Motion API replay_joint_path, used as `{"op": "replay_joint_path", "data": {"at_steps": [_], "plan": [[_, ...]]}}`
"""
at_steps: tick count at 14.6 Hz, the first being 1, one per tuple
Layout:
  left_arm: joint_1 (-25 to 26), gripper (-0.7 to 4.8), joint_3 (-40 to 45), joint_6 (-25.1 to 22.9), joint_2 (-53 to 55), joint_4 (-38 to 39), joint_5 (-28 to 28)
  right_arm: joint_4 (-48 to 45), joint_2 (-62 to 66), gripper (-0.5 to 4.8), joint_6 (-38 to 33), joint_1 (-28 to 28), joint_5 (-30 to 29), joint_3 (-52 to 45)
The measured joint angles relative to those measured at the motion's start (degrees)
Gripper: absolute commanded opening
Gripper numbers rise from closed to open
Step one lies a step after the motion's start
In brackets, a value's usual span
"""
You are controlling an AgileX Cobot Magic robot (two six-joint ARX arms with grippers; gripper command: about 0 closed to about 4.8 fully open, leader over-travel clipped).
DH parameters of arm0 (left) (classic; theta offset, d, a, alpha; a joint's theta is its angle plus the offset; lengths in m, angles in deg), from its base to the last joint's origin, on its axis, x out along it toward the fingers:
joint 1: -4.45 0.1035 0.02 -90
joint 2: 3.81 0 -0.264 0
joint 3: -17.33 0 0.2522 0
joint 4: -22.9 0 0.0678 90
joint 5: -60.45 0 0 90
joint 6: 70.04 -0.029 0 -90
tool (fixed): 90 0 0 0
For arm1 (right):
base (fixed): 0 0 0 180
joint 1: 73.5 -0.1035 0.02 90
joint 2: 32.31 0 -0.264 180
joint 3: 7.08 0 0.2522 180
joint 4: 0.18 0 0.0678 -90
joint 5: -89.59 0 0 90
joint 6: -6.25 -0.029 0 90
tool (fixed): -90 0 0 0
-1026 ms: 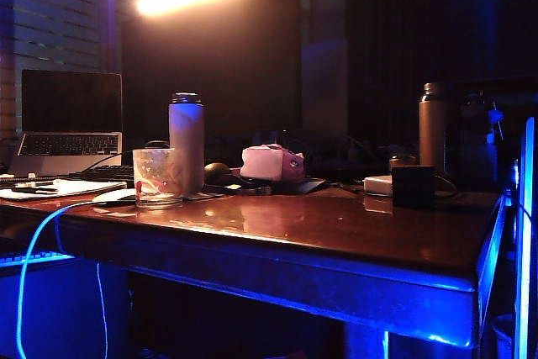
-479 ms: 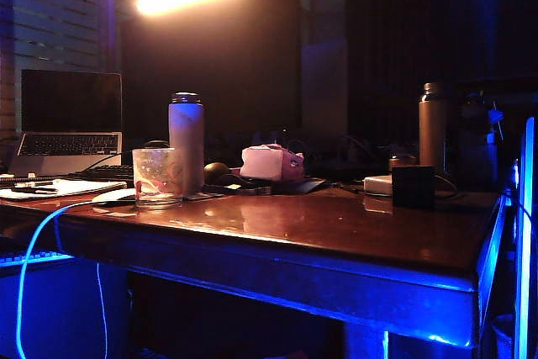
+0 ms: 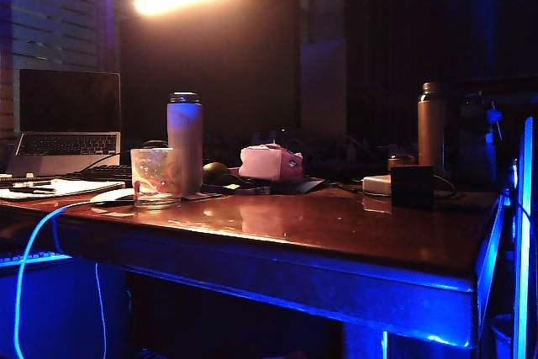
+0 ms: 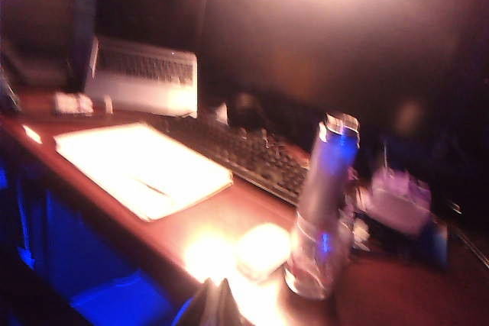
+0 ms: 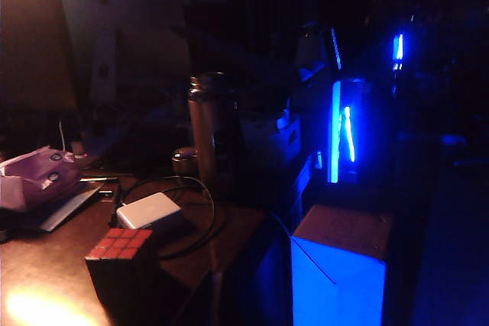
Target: Stack the Rubik's Cube on top of the glass cup.
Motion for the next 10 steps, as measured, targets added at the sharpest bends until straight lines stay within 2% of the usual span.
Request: {"op": "replay_joint_path", "data": {"at_steps": [2, 4, 6, 8, 10], "plan": [[1.2, -0.04, -13.88, -3.08, 14.75, 1.4, -6.69, -1.38, 10.45, -0.01, -0.02, 0.13, -0.28, 5.55], [1.75, -0.04, -30.25, -5.68, 28.59, 7.76, -17.42, -5.01, 23.26, -0.01, 0.55, 0.22, -2.99, 12.7], [1.73, -0.04, -45.92, -10.75, 40.0, 16.87, -27.65, -8.09, 37.79, -0.01, 2.67, 0.22, -6.67, 23.17], [1.73, -0.04, -58.01, -17.66, 47.45, 29.73, -32.28, -6.84, 48.74, -0.01, 3.28, 0.2, -9.33, 32.26], [1.68, -0.04, -65.88, -21.4, 53.77, 43.34, -34.71, -5.77, 58.95, -0.01, 3.3, 0.2, -11.82, 41.07]]}}
